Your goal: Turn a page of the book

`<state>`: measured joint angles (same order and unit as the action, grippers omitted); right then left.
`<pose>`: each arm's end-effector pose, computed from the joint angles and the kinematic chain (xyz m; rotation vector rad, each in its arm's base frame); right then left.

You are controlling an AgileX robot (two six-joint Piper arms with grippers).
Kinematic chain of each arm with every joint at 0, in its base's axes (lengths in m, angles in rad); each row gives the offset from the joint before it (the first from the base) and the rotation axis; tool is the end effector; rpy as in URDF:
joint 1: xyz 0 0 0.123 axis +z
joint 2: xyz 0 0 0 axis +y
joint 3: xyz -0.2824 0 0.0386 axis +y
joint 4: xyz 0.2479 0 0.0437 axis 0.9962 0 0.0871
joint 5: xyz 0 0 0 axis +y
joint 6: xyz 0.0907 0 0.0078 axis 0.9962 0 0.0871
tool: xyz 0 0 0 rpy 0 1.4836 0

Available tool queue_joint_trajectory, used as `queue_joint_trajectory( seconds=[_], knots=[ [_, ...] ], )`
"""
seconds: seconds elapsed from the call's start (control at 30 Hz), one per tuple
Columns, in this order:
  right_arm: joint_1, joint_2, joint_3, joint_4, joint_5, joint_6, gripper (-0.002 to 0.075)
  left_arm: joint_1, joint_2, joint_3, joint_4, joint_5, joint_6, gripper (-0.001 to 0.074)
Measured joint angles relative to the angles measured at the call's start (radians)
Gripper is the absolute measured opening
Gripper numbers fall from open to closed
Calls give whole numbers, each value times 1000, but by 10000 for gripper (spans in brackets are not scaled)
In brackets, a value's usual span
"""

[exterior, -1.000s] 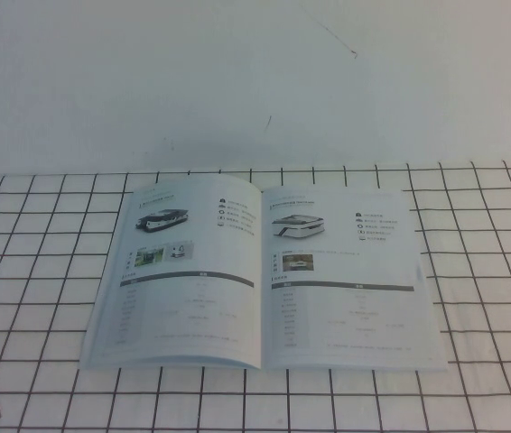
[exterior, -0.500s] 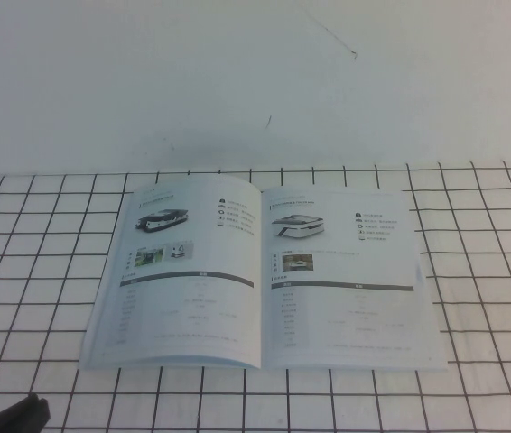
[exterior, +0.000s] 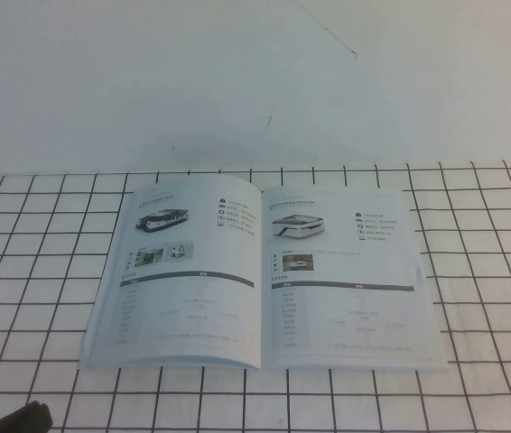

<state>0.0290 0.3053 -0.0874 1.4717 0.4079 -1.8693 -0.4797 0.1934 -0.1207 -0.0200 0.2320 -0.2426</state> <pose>0.0750 0.0382 0.2193 -0.6561 1.6014 0.0759 0.0615 -0.0325 0.2210 0.2010 1.8091 -0.5338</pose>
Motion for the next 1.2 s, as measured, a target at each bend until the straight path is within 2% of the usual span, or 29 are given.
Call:
queue_joint_trajectory(
  seconds=[0.33, 0.7, 0.83, 1.2],
  knots=[
    [0, 2, 34, 0, 18, -2, -1, 21, -29, 0, 0, 11, -5, -3],
    [0, 2, 34, 2, 18, -2, -1, 337, -202, 106, 6, 70, -9, -3],
    [0, 2, 35, 4, 20, -4, -1, 417, -204, 142, -37, 108, -1, -3],
    [0, 2, 37, 4, 22, -4, -1, 441, -205, 140, -41, 121, 69, -3]
  ],
)
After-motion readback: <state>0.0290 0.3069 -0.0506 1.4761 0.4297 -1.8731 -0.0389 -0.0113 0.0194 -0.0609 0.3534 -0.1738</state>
